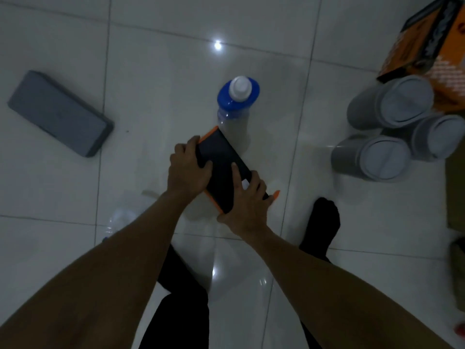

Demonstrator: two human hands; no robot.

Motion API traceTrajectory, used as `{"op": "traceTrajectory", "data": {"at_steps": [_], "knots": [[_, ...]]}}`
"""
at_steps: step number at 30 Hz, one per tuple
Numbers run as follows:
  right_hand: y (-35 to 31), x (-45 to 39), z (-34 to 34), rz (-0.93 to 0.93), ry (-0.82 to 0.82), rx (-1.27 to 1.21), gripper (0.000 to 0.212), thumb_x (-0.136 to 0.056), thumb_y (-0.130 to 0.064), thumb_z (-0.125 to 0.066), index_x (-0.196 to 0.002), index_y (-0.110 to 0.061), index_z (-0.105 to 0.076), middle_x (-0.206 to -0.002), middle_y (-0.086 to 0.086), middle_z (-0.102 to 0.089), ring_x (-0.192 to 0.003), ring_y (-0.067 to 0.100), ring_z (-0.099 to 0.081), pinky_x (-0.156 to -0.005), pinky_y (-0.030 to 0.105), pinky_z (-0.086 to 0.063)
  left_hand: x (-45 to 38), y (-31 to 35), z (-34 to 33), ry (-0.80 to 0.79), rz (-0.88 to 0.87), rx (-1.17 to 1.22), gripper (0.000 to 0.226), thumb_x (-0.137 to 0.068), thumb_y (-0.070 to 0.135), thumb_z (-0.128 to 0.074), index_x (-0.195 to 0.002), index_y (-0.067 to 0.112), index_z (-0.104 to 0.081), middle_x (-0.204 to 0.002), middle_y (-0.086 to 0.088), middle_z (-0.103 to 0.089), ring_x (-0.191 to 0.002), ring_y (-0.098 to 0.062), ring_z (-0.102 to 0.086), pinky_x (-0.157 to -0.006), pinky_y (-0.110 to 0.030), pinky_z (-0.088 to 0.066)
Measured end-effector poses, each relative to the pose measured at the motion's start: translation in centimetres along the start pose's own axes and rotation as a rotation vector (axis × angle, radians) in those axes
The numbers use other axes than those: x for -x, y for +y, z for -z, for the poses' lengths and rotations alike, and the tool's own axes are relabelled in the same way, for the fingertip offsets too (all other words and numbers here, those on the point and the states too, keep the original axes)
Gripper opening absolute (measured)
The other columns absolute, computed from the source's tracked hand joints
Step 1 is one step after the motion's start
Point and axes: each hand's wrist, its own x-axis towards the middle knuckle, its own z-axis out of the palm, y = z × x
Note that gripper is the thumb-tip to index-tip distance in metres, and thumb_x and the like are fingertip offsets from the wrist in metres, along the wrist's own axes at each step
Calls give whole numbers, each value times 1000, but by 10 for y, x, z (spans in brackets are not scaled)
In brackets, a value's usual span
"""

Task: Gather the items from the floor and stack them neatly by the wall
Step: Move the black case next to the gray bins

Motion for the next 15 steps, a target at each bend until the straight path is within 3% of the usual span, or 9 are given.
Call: {"op": "traceTrajectory", "data": {"at_steps": [10,13,15], "knots": [[132,80,96,0,-17,-13,150,-48,-67,-81,-149,-47,28,-156,16,-13,-140,39,-24,-109,75,-13,82,138,-15,-175,-97,4,67,-86,26,-63,-148,20,-37,-123,-13,-50,-110,-33,-54,-91,-41,-47],[188,99,120,-41,37,-31,147,-48,-64,-79,-153,-44,22,-152,16,-23,-135,38,-33,-108,75,-20,99,189,-40,-254,-134,22,66,-84,30,-58,-146,26,-37,-120,-8,-50,-111,-28,-53,-92,-39,-48],[225,111,133,-50,48,-36,139,-51,-71,-68,-154,-42,21,-151,18,-27,-134,38,-36,-106,75,-23,109,222,-61,-304,-167,16,67,-82,32,-55,-146,27,-36,-121,-7,-51,-112,-25,-50,-93,-41,-48]]}}
